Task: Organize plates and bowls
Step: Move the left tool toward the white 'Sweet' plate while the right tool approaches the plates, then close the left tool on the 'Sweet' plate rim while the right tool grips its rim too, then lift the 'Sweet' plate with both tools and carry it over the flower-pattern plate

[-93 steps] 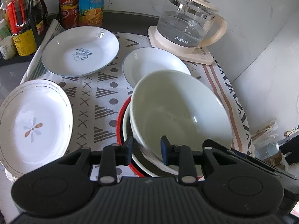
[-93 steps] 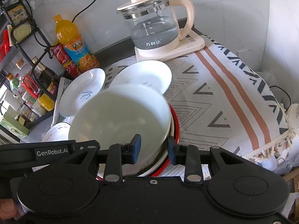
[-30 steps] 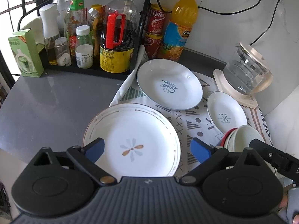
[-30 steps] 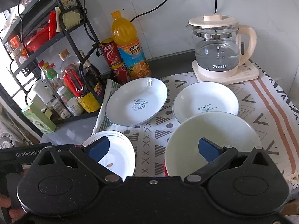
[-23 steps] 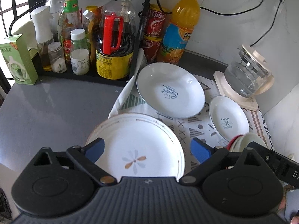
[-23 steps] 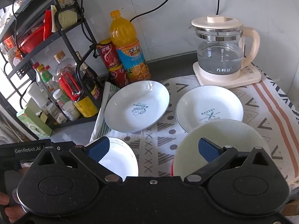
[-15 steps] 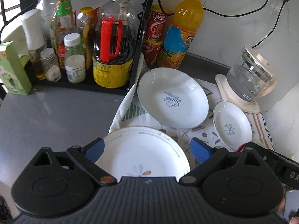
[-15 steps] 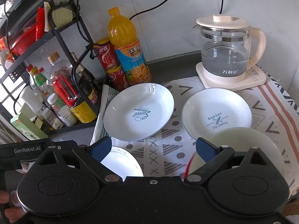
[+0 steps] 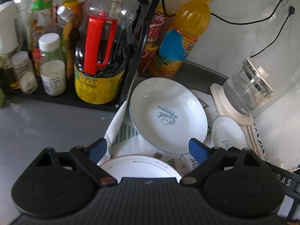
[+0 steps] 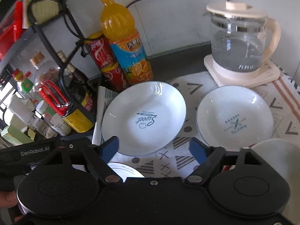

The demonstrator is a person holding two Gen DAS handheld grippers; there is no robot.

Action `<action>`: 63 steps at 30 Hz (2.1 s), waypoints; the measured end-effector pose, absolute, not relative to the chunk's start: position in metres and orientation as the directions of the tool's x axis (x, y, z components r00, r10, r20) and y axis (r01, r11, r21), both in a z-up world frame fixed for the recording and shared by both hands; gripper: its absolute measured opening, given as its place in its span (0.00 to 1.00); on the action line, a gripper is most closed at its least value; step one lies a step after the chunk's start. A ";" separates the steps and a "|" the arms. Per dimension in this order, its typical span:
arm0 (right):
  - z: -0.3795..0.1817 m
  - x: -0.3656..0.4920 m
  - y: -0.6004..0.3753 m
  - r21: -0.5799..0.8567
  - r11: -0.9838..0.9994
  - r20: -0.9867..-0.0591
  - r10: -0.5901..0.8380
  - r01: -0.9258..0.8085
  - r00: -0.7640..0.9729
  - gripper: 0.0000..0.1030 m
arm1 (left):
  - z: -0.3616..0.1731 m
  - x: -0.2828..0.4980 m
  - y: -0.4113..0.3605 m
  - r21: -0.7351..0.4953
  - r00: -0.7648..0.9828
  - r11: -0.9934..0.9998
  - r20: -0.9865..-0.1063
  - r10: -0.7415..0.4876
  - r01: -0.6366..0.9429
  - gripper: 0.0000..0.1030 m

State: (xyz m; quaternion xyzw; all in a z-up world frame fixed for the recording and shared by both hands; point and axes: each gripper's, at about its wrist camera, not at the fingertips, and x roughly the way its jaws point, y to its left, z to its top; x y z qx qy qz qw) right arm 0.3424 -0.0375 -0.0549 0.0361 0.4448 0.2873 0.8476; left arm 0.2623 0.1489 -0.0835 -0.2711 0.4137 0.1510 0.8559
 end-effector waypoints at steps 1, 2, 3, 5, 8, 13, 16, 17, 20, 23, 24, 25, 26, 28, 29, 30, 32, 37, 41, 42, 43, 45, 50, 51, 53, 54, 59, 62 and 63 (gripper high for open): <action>-0.058 0.346 -0.035 0.324 0.834 -0.738 0.518 -0.447 0.431 0.67 | -0.087 0.267 0.151 -0.345 0.609 0.807 -0.793 0.023 -0.479 0.85; -0.062 0.348 -0.033 0.334 0.835 -0.742 0.519 -0.438 0.425 0.62 | -0.091 0.271 0.153 -0.352 0.606 0.806 -0.795 0.011 -0.476 0.81; -0.067 0.352 -0.032 0.341 0.838 -0.746 0.517 -0.426 0.420 0.58 | -0.095 0.275 0.155 -0.359 0.605 0.804 -0.796 0.001 -0.474 0.79; -0.077 0.358 -0.028 0.340 0.850 -0.762 0.499 -0.402 0.412 0.53 | -0.103 0.282 0.159 -0.374 0.601 0.798 -0.799 -0.019 -0.472 0.67; -0.091 0.366 -0.022 0.350 0.856 -0.782 0.490 -0.381 0.384 0.47 | -0.118 0.294 0.164 -0.389 0.588 0.789 -0.808 -0.042 -0.476 0.58; -0.109 0.378 -0.011 0.348 0.871 -0.809 0.466 -0.346 0.360 0.46 | -0.139 0.308 0.172 -0.388 0.558 0.779 -0.828 -0.059 -0.493 0.50; -0.118 0.385 -0.002 0.342 0.875 -0.818 0.457 -0.343 0.349 0.46 | -0.148 0.315 0.175 -0.377 0.543 0.781 -0.838 -0.058 -0.498 0.47; -0.120 0.387 0.000 0.338 0.876 -0.822 0.453 -0.344 0.347 0.46 | -0.150 0.317 0.177 -0.373 0.538 0.780 -0.841 -0.057 -0.502 0.46; -0.128 0.393 0.005 0.338 0.880 -0.831 0.446 -0.335 0.333 0.46 | -0.157 0.322 0.179 -0.373 0.531 0.779 -0.845 -0.060 -0.505 0.43; -0.136 0.400 0.009 0.343 0.882 -0.839 0.442 -0.322 0.318 0.44 | -0.165 0.328 0.179 -0.364 0.517 0.781 -0.854 -0.062 -0.507 0.40; -0.139 0.402 0.010 0.344 0.883 -0.841 0.441 -0.319 0.314 0.42 | -0.168 0.330 0.179 -0.363 0.512 0.780 -0.857 -0.064 -0.510 0.39; -0.141 0.403 0.011 0.345 0.884 -0.843 0.440 -0.317 0.310 0.41 | -0.170 0.332 0.180 -0.361 0.508 0.779 -0.859 -0.065 -0.512 0.38; -0.144 0.405 0.012 0.345 0.884 -0.845 0.439 -0.314 0.306 0.40 | -0.172 0.333 0.179 -0.359 0.505 0.779 -0.861 -0.063 -0.514 0.37; -0.149 0.407 0.013 0.343 0.887 -0.848 0.434 -0.309 0.305 0.38 | -0.175 0.336 0.179 -0.354 0.506 0.780 -0.861 -0.056 -0.516 0.36; -0.152 0.409 0.014 0.341 0.889 -0.849 0.431 -0.306 0.306 0.35 | -0.177 0.338 0.178 -0.353 0.506 0.780 -0.861 -0.054 -0.517 0.36; -0.153 0.410 0.014 0.341 0.889 -0.849 0.431 -0.304 0.307 0.34 | -0.179 0.339 0.178 -0.352 0.504 0.780 -0.862 -0.055 -0.518 0.35; -0.153 0.412 0.015 0.340 0.888 -0.845 0.433 -0.309 0.314 0.34 | -0.182 0.342 0.178 -0.346 0.496 0.779 -0.867 -0.052 -0.523 0.31; -0.155 0.417 0.012 0.354 0.886 -0.836 0.443 -0.301 0.324 0.31 | -0.184 0.346 0.176 -0.344 0.507 0.783 -0.861 -0.043 -0.518 0.28; -0.155 0.420 0.003 0.378 0.880 -0.832 0.459 -0.287 0.312 0.18 | -0.185 0.347 0.176 -0.338 0.509 0.779 -0.861 -0.029 -0.528 0.19; -0.155 0.420 -0.001 0.404 0.873 -0.825 0.477 -0.272 0.305 0.16 | -0.185 0.346 0.176 -0.338 0.507 0.776 -0.861 -0.027 -0.532 0.19; -0.152 0.419 -0.002 0.413 0.869 -0.815 0.487 -0.274 0.313 0.15 | -0.184 0.345 0.176 -0.340 0.506 0.774 -0.862 -0.028 -0.535 0.18; -0.143 0.413 -0.001 0.399 0.863 -0.800 0.493 -0.309 0.343 0.14 | -0.181 0.344 0.176 -0.334 0.507 0.776 -0.861 -0.021 -0.535 0.18; -0.130 0.404 -0.004 0.385 0.860 -0.785 0.496 -0.335 0.371 0.15 | -0.165 0.338 0.174 -0.335 0.537 0.785 -0.844 -0.003 -0.521 0.16; -0.128 0.402 -0.007 0.392 0.858 -0.782 0.501 -0.333 0.369 0.15 | -0.163 0.337 0.173 -0.337 0.539 0.784 -0.842 -0.002 -0.522 0.16; -0.124 0.396 -0.012 0.400 0.852 -0.774 0.511 -0.337 0.374 0.15 | -0.157 0.333 0.171 -0.340 0.547 0.784 -0.837 -0.001 -0.519 0.16; -0.123 0.394 -0.013 0.397 0.851 -0.770 0.512 -0.343 0.379 0.15 | -0.154 0.331 0.170 -0.341 0.548 0.783 -0.837 0.000 -0.521 0.16; -0.113 0.379 -0.022 0.385 0.845 -0.757 0.519 -0.370 0.397 0.15 | -0.144 0.314 0.160 -0.348 0.567 0.783 -0.824 0.007 -0.515 0.16; -0.107 0.370 -0.027 0.382 0.841 -0.750 0.524 -0.384 0.403 0.15 | -0.139 0.304 0.153 -0.352 0.574 0.779 -0.819 0.011 -0.518 0.16; -0.105 0.366 -0.029 0.379 0.839 -0.747 0.527 -0.392 0.405 0.15 | -0.137 0.300 0.151 -0.352 0.576 0.779 -0.818 0.013 -0.519 0.16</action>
